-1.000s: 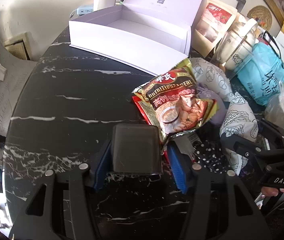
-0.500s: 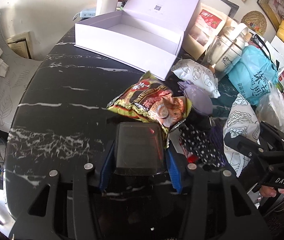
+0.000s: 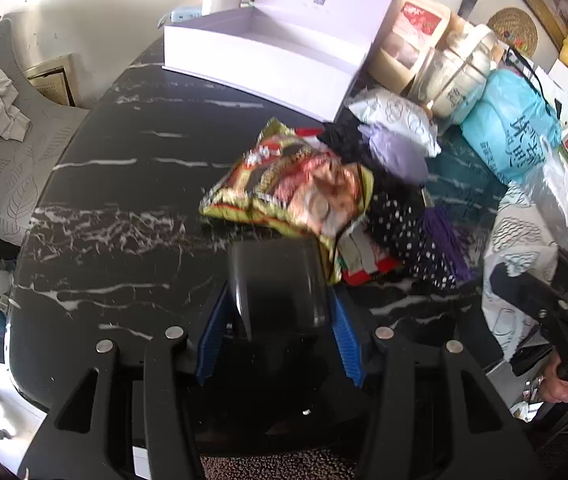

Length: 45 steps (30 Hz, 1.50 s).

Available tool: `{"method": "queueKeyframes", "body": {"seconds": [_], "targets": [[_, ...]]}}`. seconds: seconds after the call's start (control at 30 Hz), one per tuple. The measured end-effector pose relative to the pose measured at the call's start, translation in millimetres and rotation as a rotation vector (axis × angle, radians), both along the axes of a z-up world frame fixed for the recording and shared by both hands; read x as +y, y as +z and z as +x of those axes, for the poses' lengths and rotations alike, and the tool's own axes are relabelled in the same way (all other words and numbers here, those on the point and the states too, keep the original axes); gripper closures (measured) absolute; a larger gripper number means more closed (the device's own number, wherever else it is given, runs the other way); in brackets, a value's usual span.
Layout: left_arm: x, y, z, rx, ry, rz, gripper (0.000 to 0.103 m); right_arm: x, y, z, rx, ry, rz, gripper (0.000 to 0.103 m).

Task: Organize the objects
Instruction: 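Grasp the dark cup with the left gripper while the right grasps the white pouch, then lift the cup and white pouch with both grippers toward the lavender box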

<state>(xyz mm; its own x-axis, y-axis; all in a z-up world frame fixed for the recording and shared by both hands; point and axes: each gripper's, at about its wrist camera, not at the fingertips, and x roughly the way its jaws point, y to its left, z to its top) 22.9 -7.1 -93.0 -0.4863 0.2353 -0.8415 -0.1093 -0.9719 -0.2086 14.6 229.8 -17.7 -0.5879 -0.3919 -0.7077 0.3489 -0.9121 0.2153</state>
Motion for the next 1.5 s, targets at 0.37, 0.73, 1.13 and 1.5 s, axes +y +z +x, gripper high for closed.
{"method": "queueKeyframes", "body": {"seconds": [0.37, 0.73, 1.13, 1.5], "targets": [[-4, 3, 11, 0.045, 0.025, 0.009, 0.058, 2, 6, 25, 0.024, 0.003, 0.000, 0.027], [-2, 34, 30, 0.116, 0.027, 0.004, 0.058, 6, 14, 37, 0.055, 0.022, 0.000, 0.027], [-10, 88, 28, 0.192, 0.013, 0.006, 0.058, -5, 31, 24, 0.089, 0.085, 0.009, 0.027], [-10, 133, -12, 0.258, -0.028, -0.012, 0.058, -22, 67, -13, 0.148, 0.154, 0.045, 0.027]]}}
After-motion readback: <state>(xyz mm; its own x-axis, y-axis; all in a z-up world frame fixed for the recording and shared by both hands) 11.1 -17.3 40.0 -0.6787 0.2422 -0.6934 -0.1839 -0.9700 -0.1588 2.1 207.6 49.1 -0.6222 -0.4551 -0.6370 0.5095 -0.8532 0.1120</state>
